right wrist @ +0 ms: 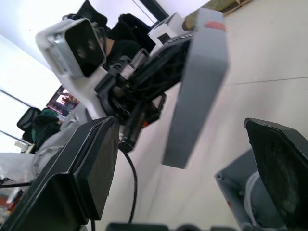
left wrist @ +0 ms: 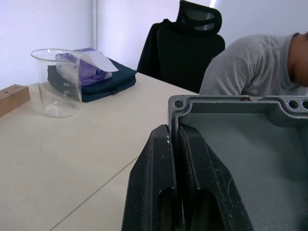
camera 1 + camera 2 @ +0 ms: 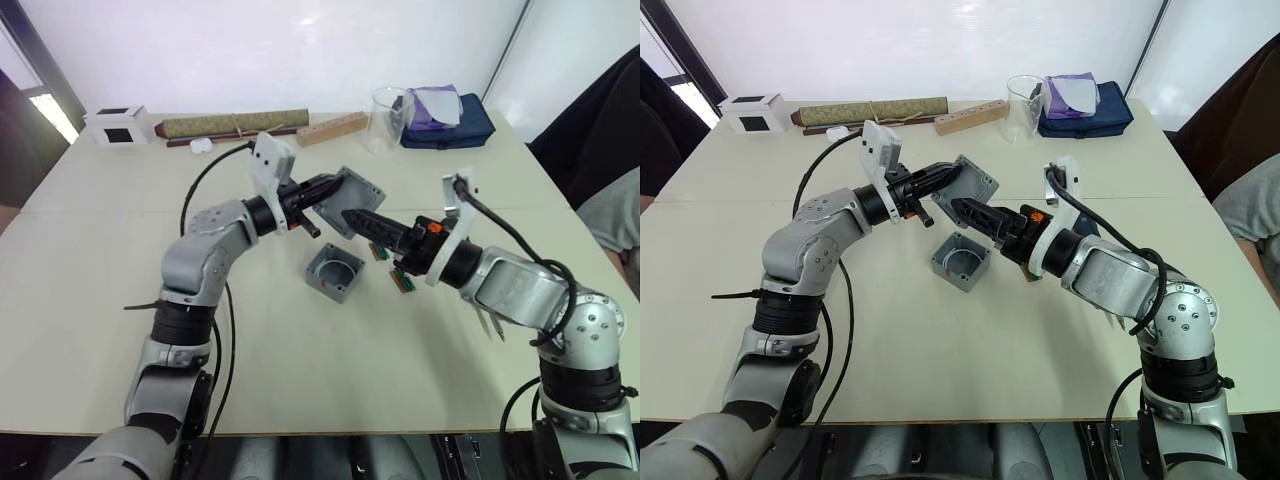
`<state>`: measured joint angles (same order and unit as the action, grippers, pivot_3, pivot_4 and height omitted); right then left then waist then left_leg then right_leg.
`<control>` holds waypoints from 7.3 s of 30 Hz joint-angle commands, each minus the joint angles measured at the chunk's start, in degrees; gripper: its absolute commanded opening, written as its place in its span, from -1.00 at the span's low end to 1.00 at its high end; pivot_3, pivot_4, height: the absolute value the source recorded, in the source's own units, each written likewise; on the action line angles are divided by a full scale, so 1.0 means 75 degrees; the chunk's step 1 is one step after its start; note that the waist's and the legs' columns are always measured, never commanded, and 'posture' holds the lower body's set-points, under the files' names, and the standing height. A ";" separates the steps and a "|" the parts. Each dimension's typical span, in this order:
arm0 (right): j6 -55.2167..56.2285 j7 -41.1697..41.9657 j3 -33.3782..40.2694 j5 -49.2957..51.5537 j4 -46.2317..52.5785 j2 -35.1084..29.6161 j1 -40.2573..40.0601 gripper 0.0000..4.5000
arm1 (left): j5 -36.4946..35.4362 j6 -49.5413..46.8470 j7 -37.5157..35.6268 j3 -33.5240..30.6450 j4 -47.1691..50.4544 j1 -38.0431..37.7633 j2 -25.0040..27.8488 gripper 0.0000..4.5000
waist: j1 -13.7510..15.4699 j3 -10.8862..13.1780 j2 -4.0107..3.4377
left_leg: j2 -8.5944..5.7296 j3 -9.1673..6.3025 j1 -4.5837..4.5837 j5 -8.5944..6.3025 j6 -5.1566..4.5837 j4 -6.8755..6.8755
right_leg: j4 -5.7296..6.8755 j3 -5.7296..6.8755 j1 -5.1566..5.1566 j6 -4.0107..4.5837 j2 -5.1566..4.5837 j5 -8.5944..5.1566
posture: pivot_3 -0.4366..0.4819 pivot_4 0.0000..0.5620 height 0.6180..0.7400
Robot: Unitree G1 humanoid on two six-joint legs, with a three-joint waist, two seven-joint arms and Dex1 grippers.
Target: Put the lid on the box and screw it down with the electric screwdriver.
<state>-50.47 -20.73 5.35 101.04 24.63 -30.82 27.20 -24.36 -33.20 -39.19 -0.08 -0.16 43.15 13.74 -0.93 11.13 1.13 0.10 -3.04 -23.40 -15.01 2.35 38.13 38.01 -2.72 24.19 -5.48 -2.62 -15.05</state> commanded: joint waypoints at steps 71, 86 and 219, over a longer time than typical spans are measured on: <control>0.8467 0.3606 -0.4039 -2.1244 -0.1897 -0.1088 -0.1223 -0.79 | 0.0227 0.0901 -0.6039 0.0381 -0.1737 0.0294 0.4520 0.99 | -0.0036 0.0006 -0.0007 | -0.0002 0.0012 -0.0004 0.0001 0.0002 -0.0014 | 0.0003 -0.0004 0.0024 0.0001 0.0002 -0.0004 | -0.05 -0.47 0.93; 0.8541 0.3702 -0.4045 -2.1555 -0.2065 -0.1190 -0.1561 -0.79 | 0.0275 0.0873 -0.5752 0.0516 -0.1473 0.0310 0.4164 0.99 | -0.0014 0.0003 -0.0005 | -0.0004 0.0012 0.0002 0.0001 0.0003 -0.0009 | 0.0010 -0.0004 0.0017 0.0001 0.0000 -0.0004 | -0.05 -0.47 0.93; -0.1106 0.6974 -0.0859 -1.1513 0.0888 0.1283 -0.1100 0.99 | 0.0188 -0.1228 -0.1534 0.0723 -0.1857 -0.0296 0.0393 -1.00 | 0.0000 -0.0073 0.0009 | -0.0011 -0.0046 0.0142 -0.0002 0.0000 -0.0129 | -0.0119 0.0008 -0.0135 -0.0011 -0.0010 -0.0012 | -0.05 -0.47 0.93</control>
<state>-58.93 32.20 -2.06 13.59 28.95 -21.21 17.99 -23.10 -42.24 -51.17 5.75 -13.50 40.56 16.79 -0.93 10.59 1.20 0.01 -3.38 -22.33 -15.02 2.35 37.16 37.12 -2.66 23.18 -5.56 -2.70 -15.14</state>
